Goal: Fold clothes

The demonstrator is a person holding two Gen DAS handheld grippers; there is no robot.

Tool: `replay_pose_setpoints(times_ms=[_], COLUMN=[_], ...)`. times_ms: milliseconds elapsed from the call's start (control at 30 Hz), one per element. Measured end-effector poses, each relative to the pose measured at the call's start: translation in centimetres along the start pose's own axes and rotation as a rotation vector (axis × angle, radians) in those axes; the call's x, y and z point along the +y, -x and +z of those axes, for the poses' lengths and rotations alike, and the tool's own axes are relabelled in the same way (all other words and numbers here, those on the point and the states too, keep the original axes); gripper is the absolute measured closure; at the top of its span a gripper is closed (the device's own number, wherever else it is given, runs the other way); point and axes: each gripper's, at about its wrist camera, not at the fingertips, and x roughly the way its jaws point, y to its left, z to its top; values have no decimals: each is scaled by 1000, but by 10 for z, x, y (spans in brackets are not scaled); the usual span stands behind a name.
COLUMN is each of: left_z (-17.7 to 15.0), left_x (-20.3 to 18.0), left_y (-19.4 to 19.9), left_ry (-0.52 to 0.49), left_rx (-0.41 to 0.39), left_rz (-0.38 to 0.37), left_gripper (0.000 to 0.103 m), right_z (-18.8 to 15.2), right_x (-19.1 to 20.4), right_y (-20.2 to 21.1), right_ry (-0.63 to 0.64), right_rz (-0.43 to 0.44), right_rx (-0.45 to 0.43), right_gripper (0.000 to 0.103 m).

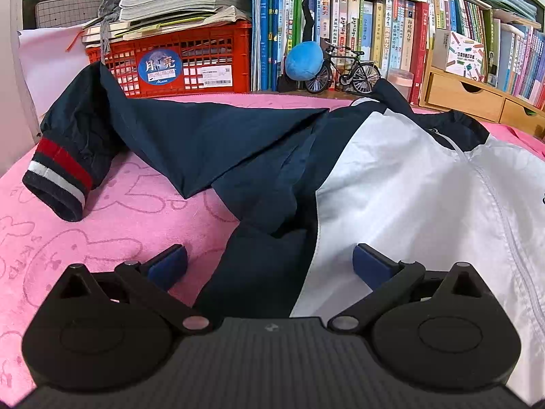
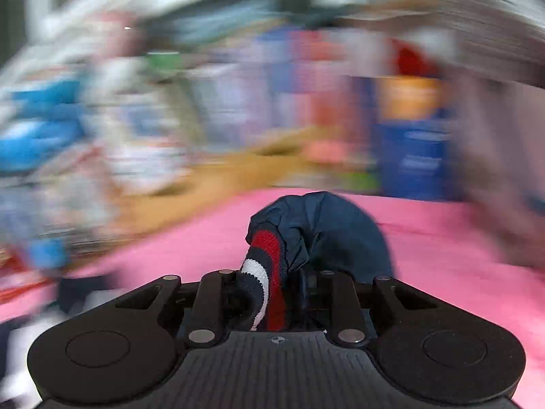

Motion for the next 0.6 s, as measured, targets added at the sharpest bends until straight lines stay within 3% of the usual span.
replay_pose_setpoints(times_ms=[33,67,133,233,333,367,467,500,600], left_z=[0,0,0,0,0,0,0,0,0], left_x=[0,0,-1,-1,0,0,0,0,0], left_y=[0,0,0,0,0,0,0,0,0], left_ry=[0,0,1,2,3,4,4,5,4], left_rx=[0,0,0,0,-1,-1,-1,-1,-1], left_rz=[0,0,0,-1,-2,-2,-1,-1,-1], left_gripper=[0,0,0,0,0,0,0,0,0], right_z=[-1,-4,-16,-33,-43,-46,-53,-57,-70], right_x=[13,26,45,50,15,1,-48,-62,-93], right_y=[-3,-7,-7,14,42,47,35,29,11], right_ry=[34,81,186,328,264,223,50,-14,-214], right_rz=[94,176,254,271,231,181,-116,-129,-57], right_rx=[42,93,136,73,-39,-57,16,51,111], right_gripper=[59,31,0,0,0,0,0,0,0])
